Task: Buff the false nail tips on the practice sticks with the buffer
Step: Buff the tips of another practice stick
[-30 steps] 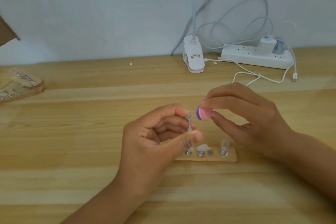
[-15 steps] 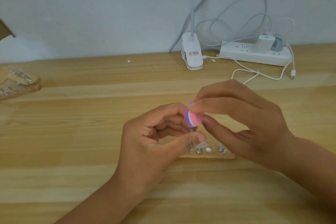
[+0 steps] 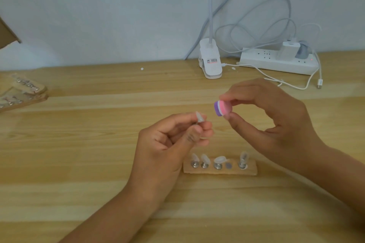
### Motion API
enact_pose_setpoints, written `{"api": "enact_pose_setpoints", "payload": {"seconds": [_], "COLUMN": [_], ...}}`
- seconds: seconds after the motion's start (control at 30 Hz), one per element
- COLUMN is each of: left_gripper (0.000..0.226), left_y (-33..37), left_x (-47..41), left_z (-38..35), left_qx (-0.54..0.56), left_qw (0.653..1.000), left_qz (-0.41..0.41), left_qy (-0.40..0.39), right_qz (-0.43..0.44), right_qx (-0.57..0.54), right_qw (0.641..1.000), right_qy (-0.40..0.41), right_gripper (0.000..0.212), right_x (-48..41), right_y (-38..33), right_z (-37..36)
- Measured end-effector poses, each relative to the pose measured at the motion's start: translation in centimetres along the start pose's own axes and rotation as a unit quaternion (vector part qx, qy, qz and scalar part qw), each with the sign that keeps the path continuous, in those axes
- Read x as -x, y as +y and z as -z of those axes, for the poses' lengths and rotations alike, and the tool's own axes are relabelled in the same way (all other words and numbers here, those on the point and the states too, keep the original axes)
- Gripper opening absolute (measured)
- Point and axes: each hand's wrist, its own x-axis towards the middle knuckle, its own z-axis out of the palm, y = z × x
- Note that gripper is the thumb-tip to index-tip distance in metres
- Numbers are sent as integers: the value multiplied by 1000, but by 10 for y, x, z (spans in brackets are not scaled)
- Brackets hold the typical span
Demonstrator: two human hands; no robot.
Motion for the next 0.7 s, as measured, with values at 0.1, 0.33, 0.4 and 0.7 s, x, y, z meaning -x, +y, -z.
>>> {"api": "enact_pose_setpoints", "payload": {"seconds": [0.1,0.33,0.4,0.7], "left_gripper": [21,17,15,16], "left_y": [-2,-1,-1,1], "left_x": [1,4,4,4], "left_z": [-1,0,1,1], "left_qx": [-13,-72,-101,-151], "left_qw": [1000,997,995,986], "left_qz": [-5,-17,-28,-75], "left_qy": [1,-9,-3,-15], "right_qz": [4,27,37,52], "right_qx": [-7,-11,-8,-10], "right_qw": [1000,998,997,995], "right_qy": [-8,-64,-69,-79], "right_gripper": [23,28,27,27], "right_x": [-1,1,2,4], "right_y": [-4,-10,-11,-8], "right_z": [1,-3,-3,-3]}}
